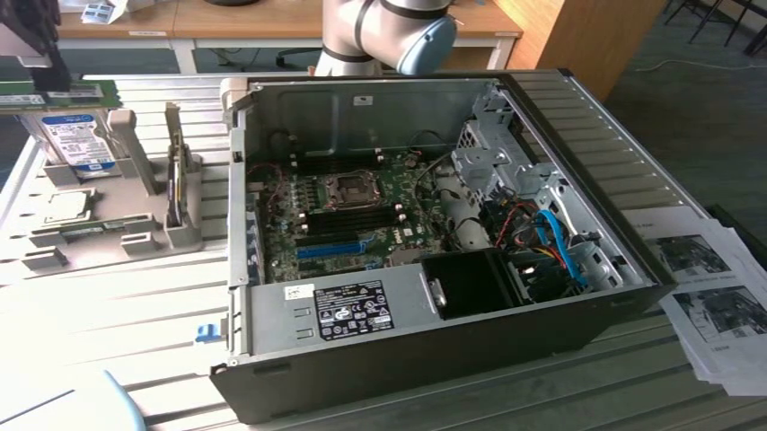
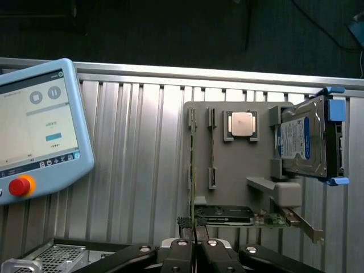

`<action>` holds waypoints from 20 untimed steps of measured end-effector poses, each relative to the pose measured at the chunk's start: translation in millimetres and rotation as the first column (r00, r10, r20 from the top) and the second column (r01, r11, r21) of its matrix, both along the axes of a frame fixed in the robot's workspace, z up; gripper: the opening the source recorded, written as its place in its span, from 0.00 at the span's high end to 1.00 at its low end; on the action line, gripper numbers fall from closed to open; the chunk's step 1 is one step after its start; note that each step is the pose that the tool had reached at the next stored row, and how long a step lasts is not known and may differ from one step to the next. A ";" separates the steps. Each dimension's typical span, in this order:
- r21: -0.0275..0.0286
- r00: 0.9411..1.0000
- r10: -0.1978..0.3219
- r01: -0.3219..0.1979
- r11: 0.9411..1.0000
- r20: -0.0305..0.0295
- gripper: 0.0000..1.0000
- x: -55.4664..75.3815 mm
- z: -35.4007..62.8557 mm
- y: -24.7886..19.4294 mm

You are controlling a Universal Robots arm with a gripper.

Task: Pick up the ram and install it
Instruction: 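Pick up the ram and move it above insertion slot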

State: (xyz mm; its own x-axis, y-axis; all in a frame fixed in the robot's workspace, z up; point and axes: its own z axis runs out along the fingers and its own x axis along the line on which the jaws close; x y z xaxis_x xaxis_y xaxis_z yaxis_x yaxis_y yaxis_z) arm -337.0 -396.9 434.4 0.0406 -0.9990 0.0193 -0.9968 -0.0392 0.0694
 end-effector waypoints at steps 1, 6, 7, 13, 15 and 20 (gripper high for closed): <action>0.000 1.000 0.000 0.000 1.000 0.000 0.89 2.4 0.0 0.0; 0.000 1.000 0.000 0.000 1.000 0.000 0.89 12.1 -0.1 0.0; 0.000 1.000 0.000 0.000 1.000 0.000 0.89 13.9 0.0 0.0; 0.000 1.000 0.000 0.000 1.000 0.000 0.89 23.6 0.0 0.0; 0.000 1.000 0.000 0.000 1.000 0.000 0.89 26.8 0.0 0.0; 0.000 1.000 0.000 0.000 1.000 0.000 0.89 35.4 0.0 0.0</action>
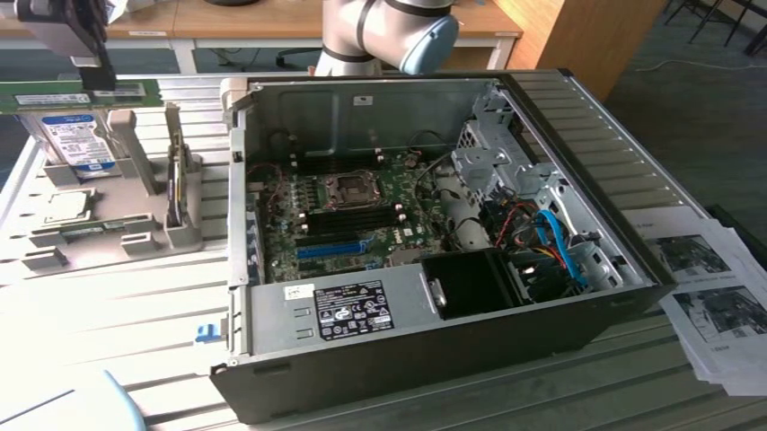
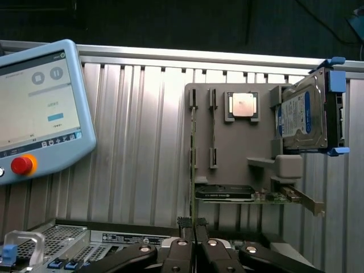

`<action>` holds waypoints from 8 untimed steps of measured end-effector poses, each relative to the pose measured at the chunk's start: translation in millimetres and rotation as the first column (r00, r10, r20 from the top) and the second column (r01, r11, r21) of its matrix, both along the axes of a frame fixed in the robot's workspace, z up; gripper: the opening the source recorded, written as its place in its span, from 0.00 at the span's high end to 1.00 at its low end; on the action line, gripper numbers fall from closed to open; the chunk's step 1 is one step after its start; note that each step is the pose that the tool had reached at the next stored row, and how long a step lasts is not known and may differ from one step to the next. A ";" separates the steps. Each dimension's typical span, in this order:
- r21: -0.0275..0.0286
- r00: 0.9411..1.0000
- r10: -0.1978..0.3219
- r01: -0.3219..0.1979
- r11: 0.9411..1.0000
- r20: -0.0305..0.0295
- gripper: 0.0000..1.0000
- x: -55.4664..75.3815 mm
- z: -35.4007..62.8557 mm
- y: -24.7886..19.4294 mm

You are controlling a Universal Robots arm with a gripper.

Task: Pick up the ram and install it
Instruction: 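Pick up the ram and move it above insertion slot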

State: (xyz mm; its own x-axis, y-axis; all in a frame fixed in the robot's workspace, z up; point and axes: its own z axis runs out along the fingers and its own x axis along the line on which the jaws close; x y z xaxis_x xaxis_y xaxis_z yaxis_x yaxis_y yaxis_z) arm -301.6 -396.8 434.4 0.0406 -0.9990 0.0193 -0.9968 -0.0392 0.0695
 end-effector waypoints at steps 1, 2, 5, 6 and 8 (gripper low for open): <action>0.000 1.000 0.000 0.000 1.000 0.000 0.89 1.9 0.0 0.0; 0.000 1.000 0.000 0.000 1.000 0.000 0.89 3.7 0.0 0.0; 0.000 1.000 0.000 0.000 1.000 0.000 0.89 8.8 0.1 0.0; 0.000 1.000 0.000 0.000 1.000 0.000 0.89 10.5 0.0 0.0; 0.000 1.000 0.000 0.000 1.000 0.000 0.89 13.5 0.0 0.0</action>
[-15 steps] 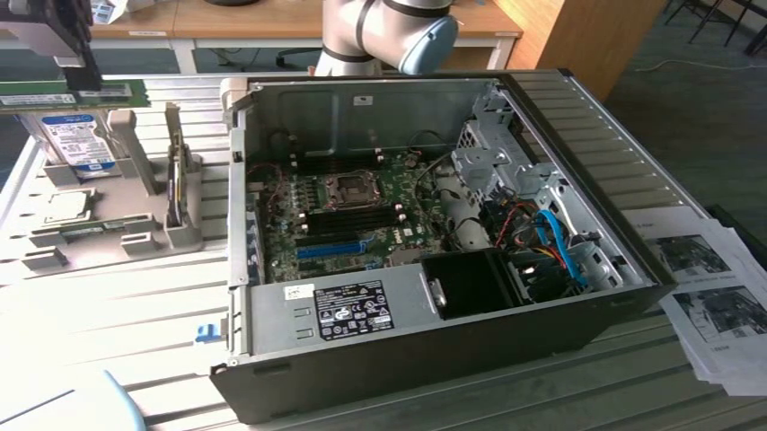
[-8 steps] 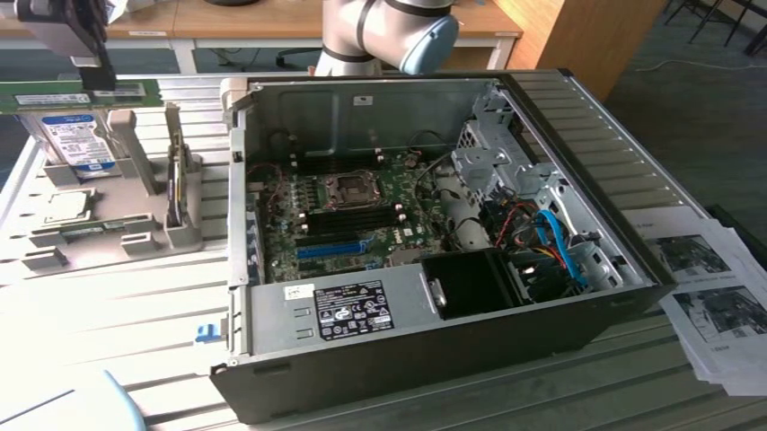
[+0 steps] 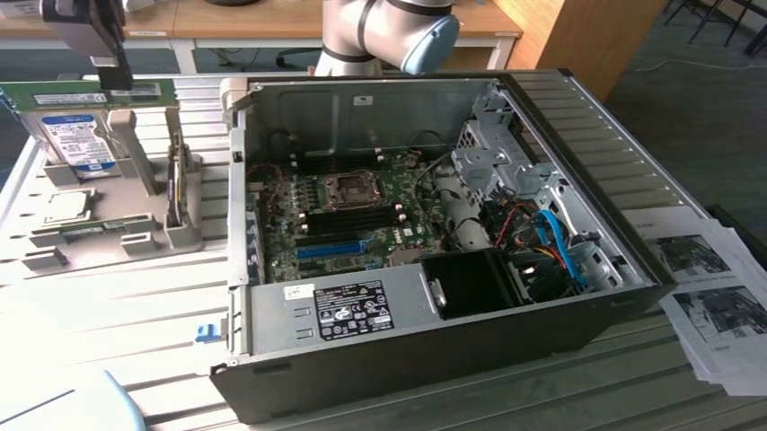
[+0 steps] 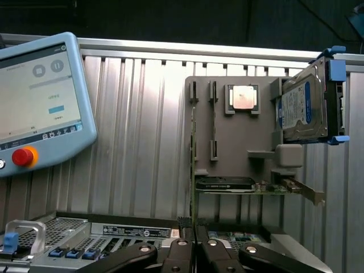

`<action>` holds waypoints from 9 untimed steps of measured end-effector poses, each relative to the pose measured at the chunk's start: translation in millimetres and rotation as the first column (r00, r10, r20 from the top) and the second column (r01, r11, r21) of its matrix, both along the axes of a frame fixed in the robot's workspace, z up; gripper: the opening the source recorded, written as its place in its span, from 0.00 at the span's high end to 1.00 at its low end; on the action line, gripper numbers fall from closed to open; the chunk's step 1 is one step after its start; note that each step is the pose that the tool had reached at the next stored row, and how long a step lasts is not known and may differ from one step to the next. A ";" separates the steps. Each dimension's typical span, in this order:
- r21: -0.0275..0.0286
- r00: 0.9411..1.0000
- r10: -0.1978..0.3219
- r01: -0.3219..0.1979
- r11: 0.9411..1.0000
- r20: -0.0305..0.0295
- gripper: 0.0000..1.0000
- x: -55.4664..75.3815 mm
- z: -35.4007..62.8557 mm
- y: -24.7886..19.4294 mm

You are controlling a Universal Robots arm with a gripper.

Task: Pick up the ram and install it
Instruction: 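Pick up the ram and move it above insertion slot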

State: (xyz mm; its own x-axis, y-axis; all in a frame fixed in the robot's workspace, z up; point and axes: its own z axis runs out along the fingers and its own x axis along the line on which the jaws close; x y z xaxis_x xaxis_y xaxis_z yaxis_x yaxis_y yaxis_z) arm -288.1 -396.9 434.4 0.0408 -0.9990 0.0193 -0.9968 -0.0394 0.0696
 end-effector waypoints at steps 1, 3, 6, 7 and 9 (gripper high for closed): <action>0.000 1.000 0.000 0.000 1.000 0.000 0.89 1.6 0.0 0.0; 0.000 1.000 0.000 0.000 1.000 0.000 0.89 4.9 0.0 0.0; 0.000 1.000 0.000 0.000 1.000 0.000 0.89 10.2 0.0 0.0; 0.000 1.000 0.000 0.000 1.000 0.000 0.89 12.0 0.0 0.0; 0.000 1.000 0.000 0.000 1.000 0.000 0.89 15.7 0.0 0.0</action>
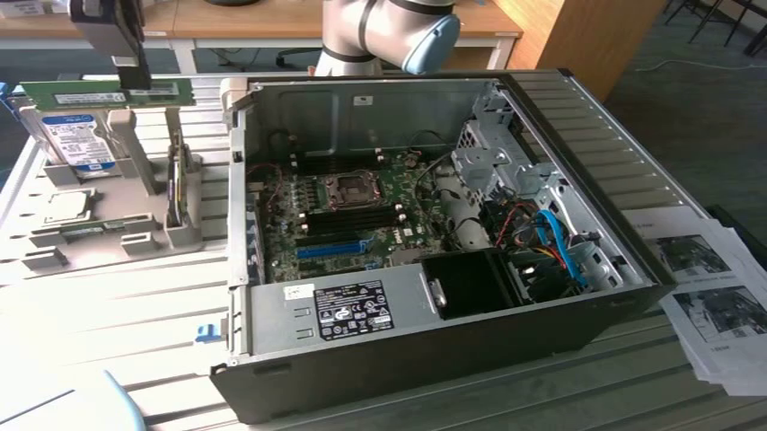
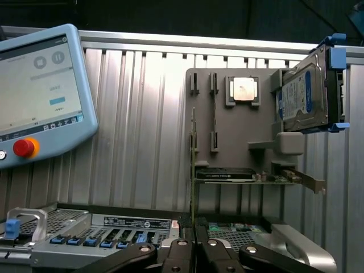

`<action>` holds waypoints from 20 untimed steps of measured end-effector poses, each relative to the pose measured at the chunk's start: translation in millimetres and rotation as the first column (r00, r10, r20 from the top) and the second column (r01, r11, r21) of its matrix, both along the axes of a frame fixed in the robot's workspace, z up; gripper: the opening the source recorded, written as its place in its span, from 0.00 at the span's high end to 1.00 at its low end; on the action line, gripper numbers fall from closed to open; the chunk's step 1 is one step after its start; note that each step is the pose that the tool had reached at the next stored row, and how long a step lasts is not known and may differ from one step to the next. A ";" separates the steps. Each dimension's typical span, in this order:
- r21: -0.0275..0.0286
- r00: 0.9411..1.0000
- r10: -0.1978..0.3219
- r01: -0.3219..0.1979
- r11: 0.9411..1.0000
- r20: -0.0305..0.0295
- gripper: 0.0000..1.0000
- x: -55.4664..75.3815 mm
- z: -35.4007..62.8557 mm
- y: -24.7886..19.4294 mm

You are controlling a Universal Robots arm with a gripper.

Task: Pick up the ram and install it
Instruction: 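Pick up the ram and move it above insertion slot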

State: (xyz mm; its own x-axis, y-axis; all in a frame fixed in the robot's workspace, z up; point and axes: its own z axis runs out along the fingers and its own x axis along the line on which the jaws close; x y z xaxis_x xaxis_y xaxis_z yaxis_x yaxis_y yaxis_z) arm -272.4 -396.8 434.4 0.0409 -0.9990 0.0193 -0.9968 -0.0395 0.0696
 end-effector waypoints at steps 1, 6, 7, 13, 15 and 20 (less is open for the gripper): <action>0.000 1.000 0.000 0.000 1.000 0.000 0.89 1.9 0.0 0.0; 0.000 1.000 0.000 0.000 1.000 0.000 0.89 11.1 0.0 0.0; 0.000 1.000 0.000 0.000 1.000 0.000 0.89 13.2 0.0 0.0; 0.000 1.000 0.000 0.000 1.000 0.000 0.89 26.4 0.0 0.0; 0.000 1.000 0.001 -0.001 1.000 0.000 0.89 31.4 0.0 0.0; 0.000 1.000 0.001 -0.001 1.000 0.000 0.89 44.9 0.0 0.0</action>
